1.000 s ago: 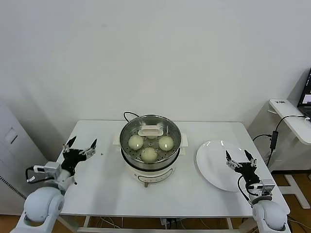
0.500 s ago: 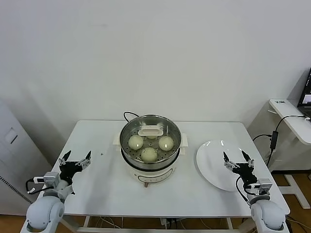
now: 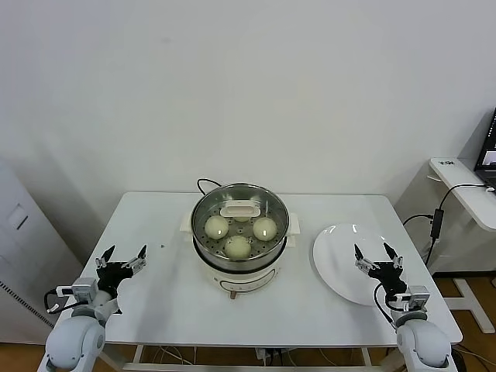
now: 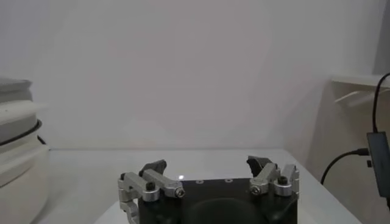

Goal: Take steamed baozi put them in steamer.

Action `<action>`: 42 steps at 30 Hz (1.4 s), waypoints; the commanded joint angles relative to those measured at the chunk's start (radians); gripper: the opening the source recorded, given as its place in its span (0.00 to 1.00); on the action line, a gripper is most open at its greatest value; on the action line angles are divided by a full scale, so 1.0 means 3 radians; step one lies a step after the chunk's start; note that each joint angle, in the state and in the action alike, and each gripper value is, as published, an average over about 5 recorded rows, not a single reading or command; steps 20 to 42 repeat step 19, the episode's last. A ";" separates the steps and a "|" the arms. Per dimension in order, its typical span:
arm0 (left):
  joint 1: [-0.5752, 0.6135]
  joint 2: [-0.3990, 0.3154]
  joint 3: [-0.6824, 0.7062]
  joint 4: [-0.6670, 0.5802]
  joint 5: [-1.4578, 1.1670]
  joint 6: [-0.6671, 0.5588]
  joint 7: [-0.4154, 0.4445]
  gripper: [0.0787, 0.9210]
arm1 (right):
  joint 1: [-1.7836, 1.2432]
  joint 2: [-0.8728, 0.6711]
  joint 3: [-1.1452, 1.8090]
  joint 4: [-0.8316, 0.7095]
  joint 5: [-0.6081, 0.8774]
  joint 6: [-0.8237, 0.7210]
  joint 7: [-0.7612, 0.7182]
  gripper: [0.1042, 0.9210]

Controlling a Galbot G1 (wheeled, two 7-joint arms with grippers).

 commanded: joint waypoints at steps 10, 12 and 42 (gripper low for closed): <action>-0.0021 -0.0038 -0.0016 0.0007 -0.0001 0.0049 -0.0010 0.88 | 0.0017 0.0047 -0.0001 -0.0010 -0.0141 0.0007 0.0072 0.88; -0.0017 -0.0042 -0.0007 0.0003 -0.0001 0.0055 -0.0010 0.88 | 0.0017 0.0055 -0.0002 -0.0013 -0.0143 0.0009 0.0077 0.88; -0.0019 -0.0049 0.0008 -0.0016 -0.0003 0.0082 -0.0009 0.88 | 0.0020 0.0067 -0.0004 -0.0010 -0.0168 0.0016 0.0087 0.88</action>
